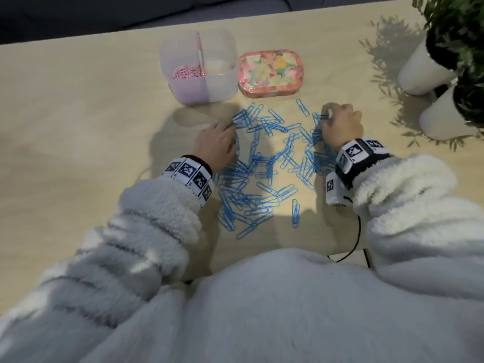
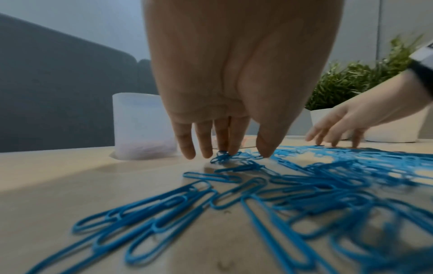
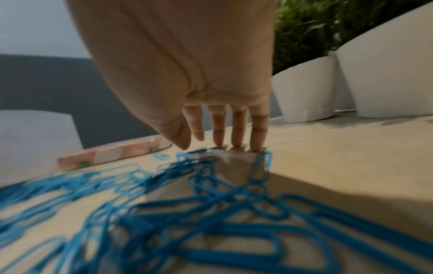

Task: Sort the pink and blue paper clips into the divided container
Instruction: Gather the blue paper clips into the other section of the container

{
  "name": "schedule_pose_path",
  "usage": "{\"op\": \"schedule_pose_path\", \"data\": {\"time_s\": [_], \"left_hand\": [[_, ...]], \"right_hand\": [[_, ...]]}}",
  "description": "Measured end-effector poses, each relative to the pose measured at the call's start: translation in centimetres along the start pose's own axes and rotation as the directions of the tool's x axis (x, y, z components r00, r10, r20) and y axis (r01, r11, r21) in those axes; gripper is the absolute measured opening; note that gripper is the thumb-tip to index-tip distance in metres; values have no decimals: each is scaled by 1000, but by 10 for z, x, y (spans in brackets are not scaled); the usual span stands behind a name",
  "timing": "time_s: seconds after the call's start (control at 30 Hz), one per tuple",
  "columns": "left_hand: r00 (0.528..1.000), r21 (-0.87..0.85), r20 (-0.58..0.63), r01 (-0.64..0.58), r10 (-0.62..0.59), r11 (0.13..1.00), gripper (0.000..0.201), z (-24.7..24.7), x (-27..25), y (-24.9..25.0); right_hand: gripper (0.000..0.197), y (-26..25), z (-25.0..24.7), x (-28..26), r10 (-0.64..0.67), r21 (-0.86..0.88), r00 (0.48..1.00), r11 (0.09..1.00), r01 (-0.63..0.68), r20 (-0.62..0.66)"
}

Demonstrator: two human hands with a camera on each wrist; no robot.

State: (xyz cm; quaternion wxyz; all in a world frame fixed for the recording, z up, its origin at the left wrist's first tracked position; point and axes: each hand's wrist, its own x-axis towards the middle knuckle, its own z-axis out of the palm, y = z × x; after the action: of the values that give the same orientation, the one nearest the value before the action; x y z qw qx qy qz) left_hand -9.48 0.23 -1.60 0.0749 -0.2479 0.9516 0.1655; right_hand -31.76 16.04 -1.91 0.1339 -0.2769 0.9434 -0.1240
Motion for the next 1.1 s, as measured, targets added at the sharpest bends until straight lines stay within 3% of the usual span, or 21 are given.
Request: {"op": "schedule_pose_path", "data": {"time_s": [0.13,0.23,0.27,0.37,0.43,0.5,0.6,0.7,0.83,0.97,1.1], "left_hand": [[992,-65,-99,-90,83,994,29,6,-21,6],[985,-152,-173,-48,21,987,25,6,-30,0],[979,-193,-201,-30,-9,981,24,5,-31,-3],[965,-275,-246,16,-87,961,21,-5,-20,-9],[976,-264,-207,13,-70,964,23,-12,-5,-8],[987,-235,-158,2,-40,972,33,-17,13,-4],[1000,-162,-22,9,-13,987,54,-18,37,0],[994,19,105,-7,5,1000,62,-13,44,6],[999,-52,-14,-48,47,997,29,-5,34,11],[997,-63,-72,-37,33,997,18,2,23,12],[997,-117,-73,-29,20,993,20,8,15,12]], "right_hand": [[29,-23,11,-18,-291,-121,953,946,300,87],[34,-32,16,-29,-443,6,878,893,450,182],[35,-33,14,-27,-454,98,872,891,443,183],[30,-33,1,-5,-264,219,963,943,249,42],[34,-31,-5,7,-92,119,996,989,92,-9],[33,-37,-5,11,-30,13,999,999,31,-21],[35,-54,3,6,-148,-28,987,988,150,58],[38,-68,12,-7,-304,-55,933,946,320,194],[62,-79,27,-39,-396,-72,868,898,435,299],[48,-87,38,-52,-393,110,882,920,377,262],[37,-89,40,-51,-368,225,883,924,311,291]]}}
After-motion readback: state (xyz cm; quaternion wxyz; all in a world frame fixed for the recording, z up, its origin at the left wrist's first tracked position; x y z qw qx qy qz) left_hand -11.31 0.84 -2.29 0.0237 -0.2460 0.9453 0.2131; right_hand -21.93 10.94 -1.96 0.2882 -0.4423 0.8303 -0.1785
